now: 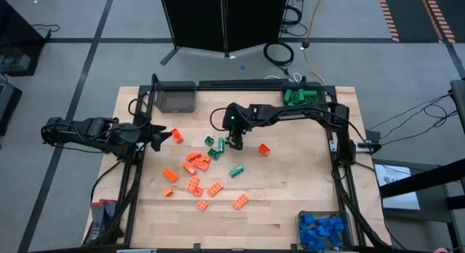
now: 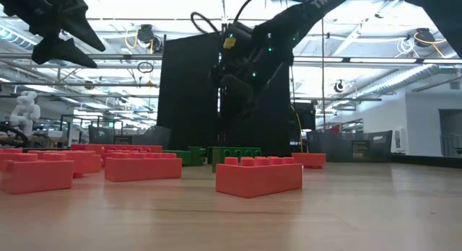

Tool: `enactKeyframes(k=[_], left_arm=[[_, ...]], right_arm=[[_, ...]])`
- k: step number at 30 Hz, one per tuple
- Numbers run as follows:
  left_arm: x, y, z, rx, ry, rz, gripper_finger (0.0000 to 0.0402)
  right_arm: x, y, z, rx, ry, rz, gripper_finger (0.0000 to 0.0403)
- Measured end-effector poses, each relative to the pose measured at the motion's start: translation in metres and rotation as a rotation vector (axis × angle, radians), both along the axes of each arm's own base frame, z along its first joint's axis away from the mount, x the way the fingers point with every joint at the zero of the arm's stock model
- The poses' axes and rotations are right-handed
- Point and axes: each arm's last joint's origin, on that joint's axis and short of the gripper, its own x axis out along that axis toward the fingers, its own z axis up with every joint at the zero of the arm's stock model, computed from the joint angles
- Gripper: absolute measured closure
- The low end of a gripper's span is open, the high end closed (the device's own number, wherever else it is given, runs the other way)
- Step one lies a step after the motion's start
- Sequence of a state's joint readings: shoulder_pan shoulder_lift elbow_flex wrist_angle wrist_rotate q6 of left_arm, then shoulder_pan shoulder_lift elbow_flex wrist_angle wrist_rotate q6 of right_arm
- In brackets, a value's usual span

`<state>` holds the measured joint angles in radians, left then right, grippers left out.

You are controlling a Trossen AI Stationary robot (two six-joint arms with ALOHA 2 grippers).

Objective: Sort blocks
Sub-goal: Put the green game piece into the top right black bin

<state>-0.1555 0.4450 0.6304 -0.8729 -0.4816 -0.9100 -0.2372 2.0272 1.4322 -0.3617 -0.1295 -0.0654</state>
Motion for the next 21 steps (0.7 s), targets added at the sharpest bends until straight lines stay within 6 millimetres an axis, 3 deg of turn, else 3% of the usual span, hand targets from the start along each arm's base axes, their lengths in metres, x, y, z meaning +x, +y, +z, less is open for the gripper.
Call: enactKeyframes(k=[10, 13, 17, 21], left_arm=[[0.000, 0.000, 0.000, 0.000, 0.000, 0.000, 0.0157], [0.000, 0.000, 0.000, 0.000, 0.001, 0.001, 0.0157], [0.000, 0.000, 0.000, 0.000, 0.001, 0.001, 0.0157], [0.000, 0.000, 0.000, 0.001, 0.001, 0.002, 0.0157]], right_arm=[[0.009, 0.006, -0.029, 0.010, 0.031, 0.019, 0.0198], [0.009, 0.005, -0.033, 0.013, 0.047, 0.017, 0.0235], [0.009, 0.005, -0.031, 0.013, 0.043, 0.016, 0.0329], [0.009, 0.003, -0.024, 0.037, 0.029, -0.027, 0.0330]])
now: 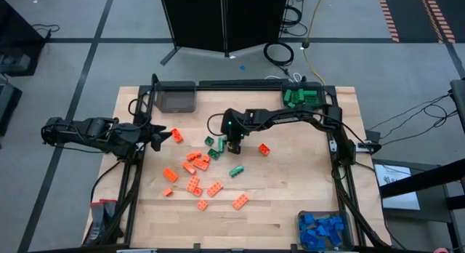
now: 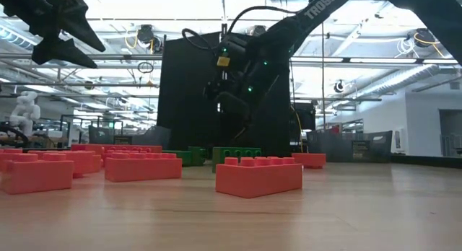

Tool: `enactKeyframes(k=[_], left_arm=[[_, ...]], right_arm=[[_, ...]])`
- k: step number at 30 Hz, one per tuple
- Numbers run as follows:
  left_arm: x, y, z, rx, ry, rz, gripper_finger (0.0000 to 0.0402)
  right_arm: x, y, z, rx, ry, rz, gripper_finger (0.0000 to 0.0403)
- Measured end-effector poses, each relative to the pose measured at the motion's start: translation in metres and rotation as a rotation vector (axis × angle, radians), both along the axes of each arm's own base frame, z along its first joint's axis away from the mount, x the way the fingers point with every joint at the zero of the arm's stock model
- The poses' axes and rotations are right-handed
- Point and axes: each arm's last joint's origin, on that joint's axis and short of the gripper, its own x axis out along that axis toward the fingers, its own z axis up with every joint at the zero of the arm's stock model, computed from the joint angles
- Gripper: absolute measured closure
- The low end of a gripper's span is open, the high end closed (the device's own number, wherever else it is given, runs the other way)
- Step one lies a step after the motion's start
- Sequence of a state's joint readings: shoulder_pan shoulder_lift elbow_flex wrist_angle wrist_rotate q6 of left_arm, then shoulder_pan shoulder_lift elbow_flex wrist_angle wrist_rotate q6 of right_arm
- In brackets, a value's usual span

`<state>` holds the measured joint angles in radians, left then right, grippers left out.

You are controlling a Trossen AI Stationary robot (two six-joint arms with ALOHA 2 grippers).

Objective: Sort blocks
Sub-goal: Put the green game piece into the top right black bin

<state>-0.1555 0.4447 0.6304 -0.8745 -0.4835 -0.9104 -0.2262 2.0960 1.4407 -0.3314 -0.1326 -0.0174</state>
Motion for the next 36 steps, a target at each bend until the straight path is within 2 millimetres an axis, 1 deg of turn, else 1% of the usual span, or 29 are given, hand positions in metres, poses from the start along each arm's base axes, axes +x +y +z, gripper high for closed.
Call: enactKeyframes(k=[2, 5, 8, 10, 12, 14, 16, 19, 21, 23, 25, 27, 29, 32, 34, 36], left_arm=[[0.000, 0.000, 0.000, 0.001, 0.000, 0.001, 0.0157], [0.000, 0.000, 0.000, 0.003, 0.000, 0.004, 0.0157], [0.000, 0.000, 0.000, 0.003, 0.001, 0.004, 0.0157], [0.000, 0.000, 0.000, 0.003, 0.001, 0.003, 0.0157], [0.000, 0.000, 0.000, 0.004, 0.001, 0.003, 0.0157], [0.000, 0.000, 0.000, 0.004, 0.002, 0.003, 0.0157], [0.000, 0.000, 0.000, 0.003, 0.001, 0.004, 0.0157], [0.000, 0.000, 0.000, 0.003, 0.001, 0.004, 0.0157], [0.000, 0.000, 0.000, 0.003, 0.002, 0.003, 0.0157], [0.000, 0.000, 0.000, 0.003, 0.002, 0.003, 0.0157], [0.000, 0.000, 0.000, 0.004, 0.003, 0.003, 0.0157], [0.000, 0.000, 0.000, 0.004, 0.003, 0.003, 0.0157], [0.000, 0.000, 0.000, 0.007, 0.002, 0.006, 0.0157], [0.000, 0.000, 0.000, 0.011, 0.003, 0.007, 0.0157], [0.000, 0.000, 0.000, 0.010, 0.002, 0.008, 0.0157], [0.000, 0.000, 0.000, 0.010, 0.002, 0.009, 0.0157]], right_arm=[[0.002, -0.003, 0.010, 0.009, -0.018, -0.026, 0.0330], [0.000, -0.008, 0.042, -0.020, -0.016, -0.065, 0.0330], [-0.008, -0.019, 0.090, -0.120, 0.010, -0.147, 0.0330], [-0.018, -0.030, 0.125, -0.201, 0.007, -0.198, 0.0330], [-0.031, -0.041, 0.156, -0.268, -0.003, -0.259, 0.0330], [-0.051, -0.053, 0.182, -0.313, 0.010, -0.334, 0.0330], [-0.074, -0.064, 0.197, -0.337, 0.070, -0.433, 0.0330], [-0.118, -0.076, 0.213, -0.371, 0.197, -0.586, 0.0330], [-0.147, -0.082, 0.223, -0.380, 0.235, -0.658, 0.0330], [-0.172, -0.084, 0.228, -0.356, 0.251, -0.716, 0.0330], [-0.196, -0.088, 0.224, -0.329, 0.268, -0.793, 0.0330], [-0.216, -0.090, 0.214, -0.304, 0.288, -0.864, 0.0330], [-0.232, -0.092, 0.201, -0.286, 0.289, -0.931, 0.0330], [-0.244, -0.097, 0.170, -0.209, 0.288, -0.976, 0.0330], [-0.247, -0.100, 0.148, -0.151, 0.296, -0.997, 0.0330], [-0.248, -0.104, 0.130, -0.105, 0.275, -1.013, 0.0330]])
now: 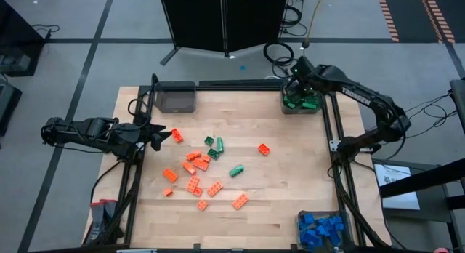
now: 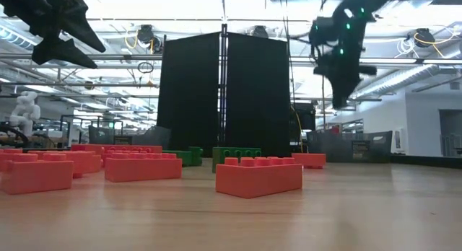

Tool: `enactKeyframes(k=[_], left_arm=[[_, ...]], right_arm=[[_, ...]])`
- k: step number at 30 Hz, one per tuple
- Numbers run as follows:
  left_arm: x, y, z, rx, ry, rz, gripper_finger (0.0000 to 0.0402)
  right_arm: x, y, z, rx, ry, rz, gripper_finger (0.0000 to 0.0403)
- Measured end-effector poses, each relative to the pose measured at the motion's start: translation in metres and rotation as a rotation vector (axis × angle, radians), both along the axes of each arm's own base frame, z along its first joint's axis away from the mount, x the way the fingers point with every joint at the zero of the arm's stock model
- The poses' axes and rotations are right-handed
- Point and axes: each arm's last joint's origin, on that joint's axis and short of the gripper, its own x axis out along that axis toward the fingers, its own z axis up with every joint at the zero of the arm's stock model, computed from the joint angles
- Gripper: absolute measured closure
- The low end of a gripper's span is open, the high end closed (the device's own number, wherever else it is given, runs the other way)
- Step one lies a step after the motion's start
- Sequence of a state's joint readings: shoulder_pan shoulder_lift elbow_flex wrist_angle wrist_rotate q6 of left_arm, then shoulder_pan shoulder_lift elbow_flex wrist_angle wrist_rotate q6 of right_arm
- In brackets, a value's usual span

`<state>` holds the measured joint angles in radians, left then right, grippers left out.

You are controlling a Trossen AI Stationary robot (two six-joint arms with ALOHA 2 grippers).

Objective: Sort blocks
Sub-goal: Put the green game piece into the top right black bin

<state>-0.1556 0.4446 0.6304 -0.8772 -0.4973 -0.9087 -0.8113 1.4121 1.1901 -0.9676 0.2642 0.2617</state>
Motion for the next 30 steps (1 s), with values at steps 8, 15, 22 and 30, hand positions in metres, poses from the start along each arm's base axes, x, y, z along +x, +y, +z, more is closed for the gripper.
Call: enactKeyframes(k=[8, 15, 22, 30], left_arm=[[0.000, 0.000, 0.000, -0.005, -0.001, -0.001, 0.0157], [0.000, 0.000, 0.000, -0.008, 0.000, -0.006, 0.0157], [0.000, 0.000, 0.000, -0.009, 0.000, -0.006, 0.0157], [0.000, 0.000, 0.000, -0.008, 0.000, -0.005, 0.0157]], right_arm=[[-0.004, -0.014, -0.047, 0.108, -0.027, -0.102, 0.0330], [-0.003, -0.020, -0.061, 0.160, 0.002, -0.114, 0.0330], [-0.008, -0.025, -0.061, 0.156, -0.001, -0.133, 0.0300], [-0.004, -0.028, -0.050, 0.159, -0.053, -0.084, 0.0175]])
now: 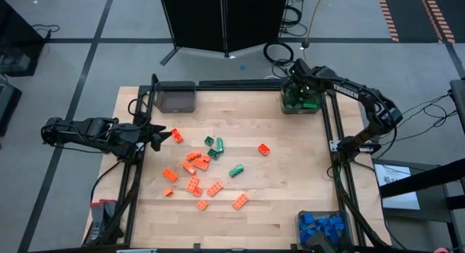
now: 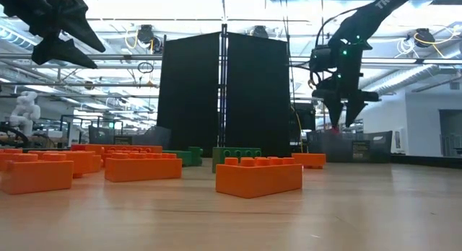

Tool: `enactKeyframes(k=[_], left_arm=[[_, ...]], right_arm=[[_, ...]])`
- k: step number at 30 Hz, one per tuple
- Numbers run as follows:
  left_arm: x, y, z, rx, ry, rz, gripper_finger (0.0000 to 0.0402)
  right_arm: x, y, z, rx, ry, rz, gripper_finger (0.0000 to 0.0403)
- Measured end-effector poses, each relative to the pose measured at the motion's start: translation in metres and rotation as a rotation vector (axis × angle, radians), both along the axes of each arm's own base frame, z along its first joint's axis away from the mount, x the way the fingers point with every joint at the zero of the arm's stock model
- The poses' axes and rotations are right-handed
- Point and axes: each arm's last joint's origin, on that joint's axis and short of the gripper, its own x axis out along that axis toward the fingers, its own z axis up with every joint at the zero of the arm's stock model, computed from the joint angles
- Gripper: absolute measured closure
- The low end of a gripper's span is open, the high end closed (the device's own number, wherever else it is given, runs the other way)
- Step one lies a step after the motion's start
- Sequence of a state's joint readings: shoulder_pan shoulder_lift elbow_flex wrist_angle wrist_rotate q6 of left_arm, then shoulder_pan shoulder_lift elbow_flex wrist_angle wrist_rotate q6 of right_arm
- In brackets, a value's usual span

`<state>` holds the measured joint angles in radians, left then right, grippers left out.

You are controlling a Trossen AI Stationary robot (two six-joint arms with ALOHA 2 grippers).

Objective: Sort blocks
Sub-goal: Put the green game piece into the top right black bin

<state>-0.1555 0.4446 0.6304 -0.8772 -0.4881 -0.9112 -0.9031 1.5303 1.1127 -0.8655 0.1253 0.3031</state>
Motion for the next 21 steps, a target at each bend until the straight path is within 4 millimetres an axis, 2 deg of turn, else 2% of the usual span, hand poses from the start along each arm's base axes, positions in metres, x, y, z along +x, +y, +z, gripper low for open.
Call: enactKeyframes(k=[3, 6, 9, 12, 15, 21], left_arm=[[0.000, 0.000, 0.000, 0.000, 0.000, 0.000, 0.0157], [0.000, 0.000, 0.000, 0.002, 0.000, 0.002, 0.0157], [0.000, 0.000, 0.000, 0.003, 0.000, 0.002, 0.0157], [0.000, 0.000, 0.000, 0.010, -0.001, 0.011, 0.0157], [0.000, 0.001, 0.000, 0.019, -0.003, 0.022, 0.0157], [0.000, 0.001, 0.000, 0.024, -0.003, 0.027, 0.0157]], right_arm=[[0.006, -0.006, 0.018, -0.025, -0.068, 0.008, 0.0164], [0.019, -0.009, 0.047, -0.057, -0.201, 0.074, 0.0163], [0.047, -0.001, 0.079, -0.087, -0.400, 0.189, 0.0168], [0.083, 0.023, 0.101, -0.143, -0.534, 0.300, 0.0174], [0.118, 0.058, 0.104, -0.177, -0.596, 0.358, 0.0182], [0.183, 0.117, 0.073, -0.180, -0.620, 0.387, 0.0193]])
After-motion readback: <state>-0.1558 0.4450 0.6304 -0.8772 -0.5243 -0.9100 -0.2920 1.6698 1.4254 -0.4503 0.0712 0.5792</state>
